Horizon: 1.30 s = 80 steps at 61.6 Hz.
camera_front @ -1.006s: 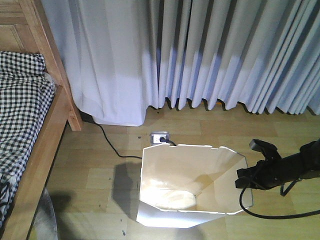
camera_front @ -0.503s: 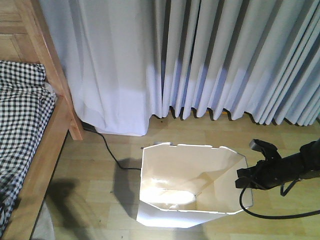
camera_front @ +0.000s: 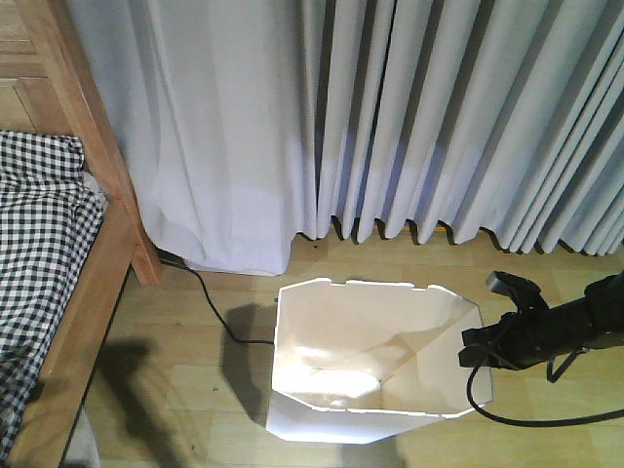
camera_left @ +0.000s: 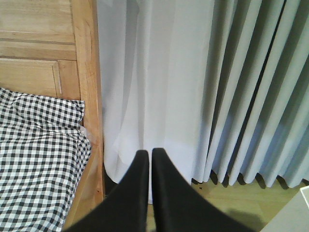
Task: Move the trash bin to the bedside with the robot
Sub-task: 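Carry the held bin with the right gripper toward the bedside, then lower the bin onto the floor beside the bed with the right gripper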
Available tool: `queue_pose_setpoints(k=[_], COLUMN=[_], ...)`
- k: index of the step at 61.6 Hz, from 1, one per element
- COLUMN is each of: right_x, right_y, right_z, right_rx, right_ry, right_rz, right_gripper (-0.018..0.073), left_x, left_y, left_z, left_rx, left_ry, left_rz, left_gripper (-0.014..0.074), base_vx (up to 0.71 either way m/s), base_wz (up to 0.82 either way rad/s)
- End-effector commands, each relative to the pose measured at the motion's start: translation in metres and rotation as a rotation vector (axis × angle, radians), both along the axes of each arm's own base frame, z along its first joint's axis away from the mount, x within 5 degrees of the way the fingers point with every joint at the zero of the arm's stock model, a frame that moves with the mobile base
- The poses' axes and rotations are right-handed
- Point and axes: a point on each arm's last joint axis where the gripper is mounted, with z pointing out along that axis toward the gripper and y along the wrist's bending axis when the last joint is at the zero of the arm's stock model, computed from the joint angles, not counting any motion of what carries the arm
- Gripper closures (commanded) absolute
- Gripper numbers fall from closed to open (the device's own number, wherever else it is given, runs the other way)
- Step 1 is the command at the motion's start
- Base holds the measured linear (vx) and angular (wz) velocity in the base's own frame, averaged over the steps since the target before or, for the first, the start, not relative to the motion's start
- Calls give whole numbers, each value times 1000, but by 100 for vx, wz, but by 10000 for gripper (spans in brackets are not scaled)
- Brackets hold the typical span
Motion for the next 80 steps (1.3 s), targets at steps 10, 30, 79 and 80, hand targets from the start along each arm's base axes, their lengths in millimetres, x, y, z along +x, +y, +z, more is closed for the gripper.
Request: queue_pose_setpoints(k=[10,30,79,80], right_x=[13,13,78,79], right_y=[14,13,-24,-25], right_z=[35,35,0,-1], right_rx=[222,217,-46,-43], right_ry=[-97,-98,-63,-62], right_rz=[9,4,-113,-117], right_gripper=[564,564,547,547], left_x=[1,1,1,1], left_y=[0,0,0,0], left_z=[1,1,1,1], left_rx=[-10,-10,-10,-10], left_ry=[-65,-65,-65,-65], left_rz=[3,3,3,3], left_gripper=[602,602,602,602], base_vx=[1,0,0,0], base_wz=[-1,0,0,0])
